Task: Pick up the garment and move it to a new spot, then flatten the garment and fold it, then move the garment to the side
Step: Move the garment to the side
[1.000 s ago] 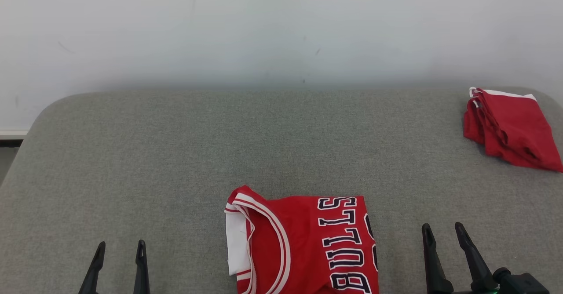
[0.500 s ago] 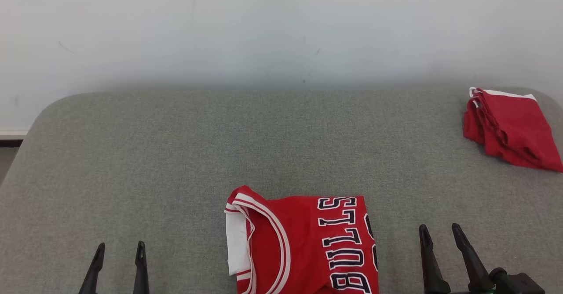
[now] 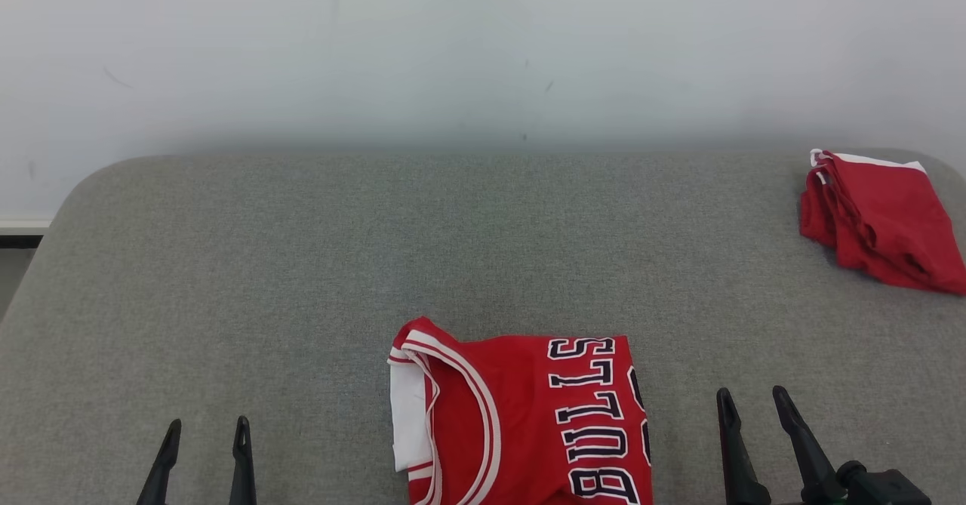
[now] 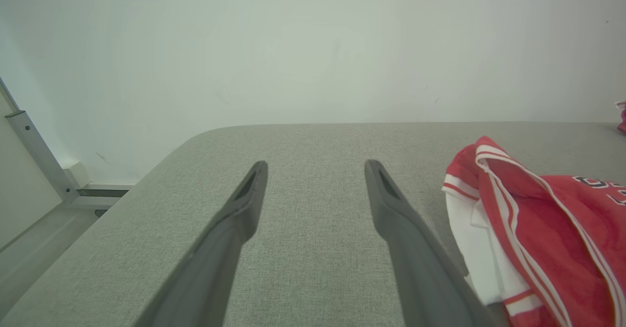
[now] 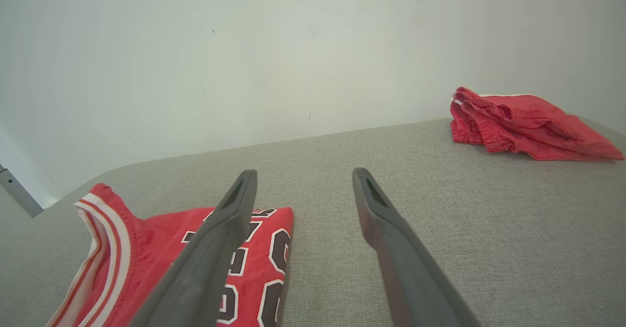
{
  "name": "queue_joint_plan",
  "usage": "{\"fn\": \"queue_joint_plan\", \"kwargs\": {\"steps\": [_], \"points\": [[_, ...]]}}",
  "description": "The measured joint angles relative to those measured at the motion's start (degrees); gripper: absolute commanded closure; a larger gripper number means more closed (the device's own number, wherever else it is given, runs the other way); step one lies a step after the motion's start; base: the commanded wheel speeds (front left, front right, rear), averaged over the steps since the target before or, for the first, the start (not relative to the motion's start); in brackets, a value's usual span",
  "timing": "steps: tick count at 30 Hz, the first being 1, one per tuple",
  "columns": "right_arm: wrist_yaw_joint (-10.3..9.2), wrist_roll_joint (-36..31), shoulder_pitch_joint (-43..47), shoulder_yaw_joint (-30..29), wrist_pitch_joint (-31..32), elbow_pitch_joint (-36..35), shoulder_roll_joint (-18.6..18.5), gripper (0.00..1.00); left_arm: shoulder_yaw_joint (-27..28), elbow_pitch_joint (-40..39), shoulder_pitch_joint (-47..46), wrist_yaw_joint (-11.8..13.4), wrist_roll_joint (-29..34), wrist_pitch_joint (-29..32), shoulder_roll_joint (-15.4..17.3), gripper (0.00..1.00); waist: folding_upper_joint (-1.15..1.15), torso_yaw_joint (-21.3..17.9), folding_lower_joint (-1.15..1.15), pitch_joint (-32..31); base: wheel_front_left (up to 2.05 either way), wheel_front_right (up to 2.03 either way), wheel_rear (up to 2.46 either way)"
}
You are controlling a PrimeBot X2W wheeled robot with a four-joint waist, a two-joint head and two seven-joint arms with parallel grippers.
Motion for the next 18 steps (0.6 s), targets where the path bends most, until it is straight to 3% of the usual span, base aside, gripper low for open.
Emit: {"fn": "queue_joint_plan", "kwargs": {"steps": [9,18], "points": [[0.0,0.0,-0.9,1.7,0.0,0.8,-0.5,0.0,0.2,0.0,0.0,0.0,0.1,0.0,-0.1,0.0,0.0,0.0,0.0,-0.3,0.0,0.0,0.0],[0.0,-0.3,-11.3,5.5,3.4,6.6,-1.9,0.0,-0.3,0.4,-0.6,-0.1,0.1,0.0,-0.4,0.0,0.0,0.8,0.0,0.3,0.0,0.0,0.0]]}}
